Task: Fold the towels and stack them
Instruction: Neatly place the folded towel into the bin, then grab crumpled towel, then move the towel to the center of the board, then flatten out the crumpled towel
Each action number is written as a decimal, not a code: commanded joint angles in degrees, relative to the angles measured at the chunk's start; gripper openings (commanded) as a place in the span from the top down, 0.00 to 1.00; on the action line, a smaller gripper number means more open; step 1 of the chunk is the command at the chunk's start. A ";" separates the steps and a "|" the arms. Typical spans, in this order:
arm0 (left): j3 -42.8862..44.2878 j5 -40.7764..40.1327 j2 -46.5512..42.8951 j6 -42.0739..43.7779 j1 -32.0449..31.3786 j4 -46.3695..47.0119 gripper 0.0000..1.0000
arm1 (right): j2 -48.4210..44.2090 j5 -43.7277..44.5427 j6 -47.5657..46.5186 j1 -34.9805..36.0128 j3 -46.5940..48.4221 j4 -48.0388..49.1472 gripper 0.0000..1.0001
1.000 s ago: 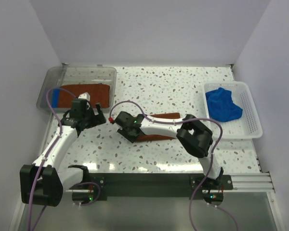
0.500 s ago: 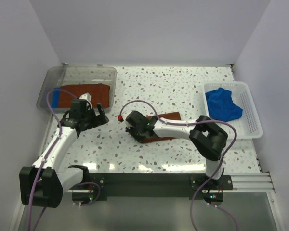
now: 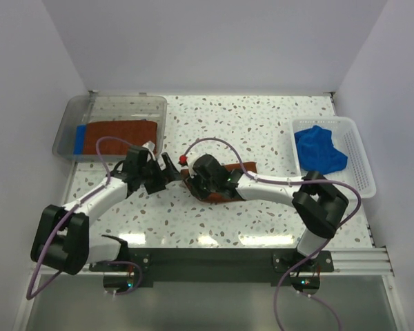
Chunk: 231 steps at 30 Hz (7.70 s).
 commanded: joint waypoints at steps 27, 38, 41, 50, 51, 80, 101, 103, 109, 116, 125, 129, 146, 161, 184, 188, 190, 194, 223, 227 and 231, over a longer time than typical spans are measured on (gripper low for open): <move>3.01 -9.35 15.69 -6.04 -12.27 16.69 0.89 | -3.03 -1.29 3.89 -0.13 -5.05 10.66 1.00; 25.32 -16.63 16.39 11.18 -9.99 -6.56 1.00 | -9.87 2.49 -0.85 -0.13 -3.64 -0.32 0.14; 34.37 -18.56 18.41 16.37 -5.95 -14.04 1.00 | -14.27 3.80 -2.52 -0.22 -3.64 -6.29 0.01; 54.42 -26.91 25.26 29.91 5.57 -33.64 1.00 | -26.83 7.58 -1.83 -0.22 -7.24 -18.78 0.01; 55.91 -28.06 25.70 30.62 6.36 -35.07 1.00 | -27.37 7.93 -1.74 -0.13 -7.25 -20.18 0.01; 66.56 -35.62 42.23 38.53 26.67 -25.94 0.94 | -20.96 12.33 -6.57 -1.19 -3.38 -25.47 0.01; 67.74 -43.55 37.86 32.91 26.67 -32.98 0.00 | -23.15 39.66 1.60 -18.66 6.02 -33.37 0.01; 62.63 -39.26 30.48 33.08 24.13 -28.24 0.00 | -22.37 40.63 3.87 -24.46 8.13 -34.25 0.01; 36.71 -25.57 9.73 32.38 17.27 -12.86 0.00 | -18.59 35.46 10.12 -43.00 8.57 -31.45 0.04; 14.46 -17.79 -10.54 30.89 16.47 -5.39 0.00 | -10.33 26.31 14.08 -57.41 8.22 -21.70 0.10; 7.15 -13.13 -16.92 31.15 15.07 -1.51 0.00 | 0.66 16.73 16.46 -63.23 7.26 -14.66 0.42; 7.67 -12.25 -17.18 32.46 15.07 -2.82 0.00 | -2.57 18.57 11.82 -63.15 8.48 -17.72 0.95; 6.09 -10.23 -15.95 33.26 15.07 -0.98 0.00 | -11.20 19.11 -8.06 -33.28 43.37 -28.37 1.00; 6.88 -3.20 -15.86 32.12 13.93 -2.12 0.00 | -23.76 8.99 4.94 -0.06 3.48 -36.53 0.53; 15.67 -19.80 12.95 19.29 -14.72 0.69 0.22 | -4.87 10.58 3.71 -18.94 4.18 -20.81 0.47; 19.00 -22.79 18.93 19.20 -16.75 0.60 0.23 | -8.55 5.48 6.08 -18.42 2.42 -19.31 0.48; 19.80 -23.32 21.92 19.11 -17.10 0.52 0.27 | -9.35 4.95 6.70 -16.66 1.63 -19.40 0.47; 20.07 -24.37 24.91 18.49 -17.28 -0.10 0.34 | -8.39 5.82 10.03 -14.64 0.67 -20.89 0.45; 5.76 -19.38 12.63 15.77 -17.63 -16.26 1.00 | -27.98 14.89 5.74 -34.59 11.81 -21.96 1.00; 0.39 -10.78 1.05 10.26 -22.88 -18.91 1.00 | -26.94 8.31 3.36 -34.59 16.39 -16.86 1.00; -2.25 -9.00 -7.41 3.91 -27.56 -21.10 1.00 | -21.41 1.79 4.85 -34.50 20.08 -17.56 1.00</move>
